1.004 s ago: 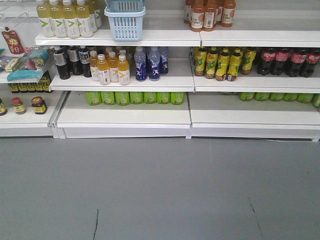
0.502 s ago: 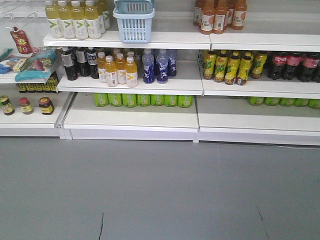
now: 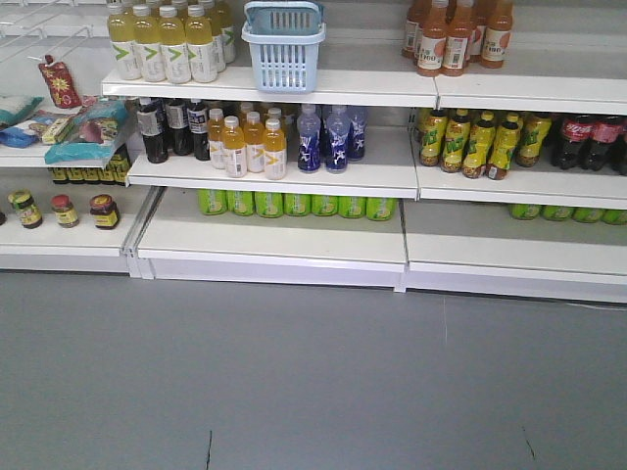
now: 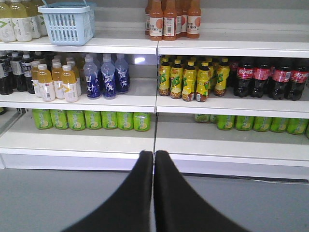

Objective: Place coke in basket with both arms
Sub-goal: 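Drive the base toward the shelf holding the light-blue basket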

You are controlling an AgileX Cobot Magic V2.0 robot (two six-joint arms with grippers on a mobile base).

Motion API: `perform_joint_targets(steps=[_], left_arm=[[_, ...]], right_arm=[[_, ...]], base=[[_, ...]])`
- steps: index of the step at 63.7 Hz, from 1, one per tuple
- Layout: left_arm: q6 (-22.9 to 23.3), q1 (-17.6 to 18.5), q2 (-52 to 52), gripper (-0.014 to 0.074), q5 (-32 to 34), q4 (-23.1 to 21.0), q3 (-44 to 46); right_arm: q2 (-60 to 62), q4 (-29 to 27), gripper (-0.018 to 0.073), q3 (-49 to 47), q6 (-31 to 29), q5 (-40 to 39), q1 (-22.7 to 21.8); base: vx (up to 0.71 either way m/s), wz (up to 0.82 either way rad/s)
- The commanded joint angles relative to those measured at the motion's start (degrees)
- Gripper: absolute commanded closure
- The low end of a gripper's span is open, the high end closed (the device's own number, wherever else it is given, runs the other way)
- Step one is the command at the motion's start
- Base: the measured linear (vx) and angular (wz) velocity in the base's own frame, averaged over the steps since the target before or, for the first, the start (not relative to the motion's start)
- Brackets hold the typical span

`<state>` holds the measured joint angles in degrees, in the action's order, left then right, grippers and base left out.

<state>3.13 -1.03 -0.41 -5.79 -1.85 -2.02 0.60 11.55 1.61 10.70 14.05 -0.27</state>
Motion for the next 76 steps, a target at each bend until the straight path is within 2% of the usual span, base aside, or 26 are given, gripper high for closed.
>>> perform_joint_targets(steps=[1,76], left_arm=[[-0.2,0.1,-1.1,0.0602,4.8,0.0,1.9],[-0.2,0.1,-1.1,0.0602,4.8,0.0,1.9]], right_arm=[[0.8,0.5,0.0564,0.4,-0.3,-4.0,-0.2],[0.8,0.5,0.0564,0.4,-0.3,-4.1,-0.2]], base=[[0.1,0.0],[0.16,-0.03]])
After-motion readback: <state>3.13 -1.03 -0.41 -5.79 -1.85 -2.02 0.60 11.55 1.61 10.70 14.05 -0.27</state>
